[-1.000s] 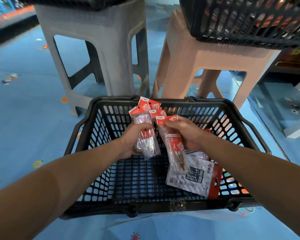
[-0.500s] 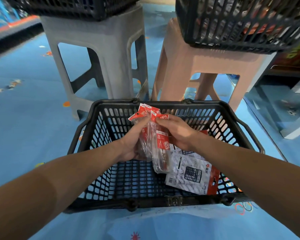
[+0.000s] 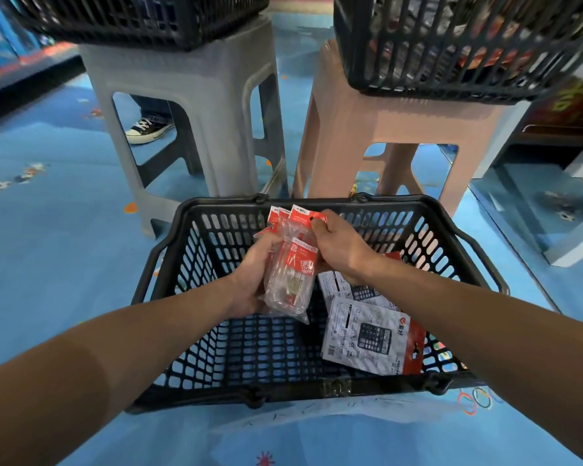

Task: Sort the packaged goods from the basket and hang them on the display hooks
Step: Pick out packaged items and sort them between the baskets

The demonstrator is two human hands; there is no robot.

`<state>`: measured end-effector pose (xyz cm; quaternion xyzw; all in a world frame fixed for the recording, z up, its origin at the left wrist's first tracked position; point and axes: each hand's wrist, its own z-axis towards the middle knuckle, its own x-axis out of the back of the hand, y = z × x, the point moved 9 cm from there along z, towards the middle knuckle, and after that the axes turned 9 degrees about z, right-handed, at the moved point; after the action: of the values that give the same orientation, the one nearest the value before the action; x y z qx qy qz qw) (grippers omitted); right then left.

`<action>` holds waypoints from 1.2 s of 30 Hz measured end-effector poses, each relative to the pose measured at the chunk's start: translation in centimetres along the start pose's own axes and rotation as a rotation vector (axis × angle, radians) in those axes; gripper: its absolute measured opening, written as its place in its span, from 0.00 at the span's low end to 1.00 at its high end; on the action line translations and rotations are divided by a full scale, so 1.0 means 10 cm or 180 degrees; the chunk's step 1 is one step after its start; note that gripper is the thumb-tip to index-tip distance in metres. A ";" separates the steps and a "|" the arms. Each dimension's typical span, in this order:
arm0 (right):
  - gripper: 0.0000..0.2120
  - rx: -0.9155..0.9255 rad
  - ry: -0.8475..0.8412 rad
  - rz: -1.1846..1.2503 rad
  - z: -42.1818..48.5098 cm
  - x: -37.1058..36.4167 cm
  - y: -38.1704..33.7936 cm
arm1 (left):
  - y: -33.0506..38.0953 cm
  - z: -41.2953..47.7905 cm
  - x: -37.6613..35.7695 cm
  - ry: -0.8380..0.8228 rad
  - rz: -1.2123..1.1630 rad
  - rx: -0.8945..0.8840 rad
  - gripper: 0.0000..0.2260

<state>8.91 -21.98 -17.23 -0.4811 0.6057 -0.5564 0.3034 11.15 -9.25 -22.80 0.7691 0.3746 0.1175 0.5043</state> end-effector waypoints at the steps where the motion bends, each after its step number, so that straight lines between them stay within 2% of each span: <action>1: 0.12 0.0077 0.0094 -0.0185 0.01 0.02 -0.03 | 0.01 -0.01 -0.01 -0.0037 0.0024 -0.0023 0.27; 6: 0.14 0.0222 0.0617 -0.0897 0.02 0.19 -0.11 | -0.01 -0.05 -0.09 -0.0348 0.0258 0.0184 0.28; 9: 0.16 0.0169 0.0832 -0.0623 0.00 0.21 -0.05 | 0.00 -0.03 -0.07 -0.0362 0.0282 0.0167 0.29; 11: 0.25 -0.0120 0.0830 -0.0046 -0.02 0.17 0.09 | 0.04 -0.03 -0.04 -0.0309 0.0303 0.0038 0.28; 13: 0.41 -0.0584 0.0622 0.0533 -0.03 0.06 0.28 | 0.08 -0.04 -0.03 -0.0226 0.0283 -0.0001 0.27; 14: 0.43 -0.0744 0.0418 0.0801 -0.05 -0.03 0.33 | 0.10 -0.03 -0.04 -0.0185 0.0274 -0.0008 0.25; 16: 0.38 -0.0990 0.0071 0.1396 -0.12 -0.20 0.34 | 0.12 -0.04 -0.09 -0.0156 0.0262 0.0029 0.19; 18: 0.37 -0.1024 -0.0195 0.1895 -0.12 -0.31 0.30 | 0.12 -0.06 -0.16 -0.0155 0.0195 0.0060 0.14; 23: 0.31 -0.0995 -0.0680 0.2328 -0.11 -0.45 0.14 | 0.14 -0.04 -0.18 -0.0192 0.0134 0.0028 0.20; 27: 0.23 -0.0794 -0.1116 0.1872 -0.17 -0.49 0.07 | 0.16 -0.04 -0.10 -0.0385 0.0422 0.0071 0.25; 30: 0.23 -0.0713 -0.1429 0.1267 -0.20 -0.50 0.15 | 0.14 -0.08 0.00 -0.0651 0.1063 0.0178 0.29; 33: 0.22 -0.0649 -0.1551 0.0677 -0.18 -0.48 0.29 | 0.00 -0.01 0.16 -0.0625 0.1517 0.0323 0.28; 36: 0.16 -0.0762 -0.1596 0.0530 -0.14 -0.47 0.49 | -0.11 0.11 0.28 -0.0545 0.1760 0.0393 0.39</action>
<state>8.10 -17.48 -22.44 -0.5846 0.6106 -0.3178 0.4293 13.18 -7.81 -24.82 0.8783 0.1135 0.1621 0.4353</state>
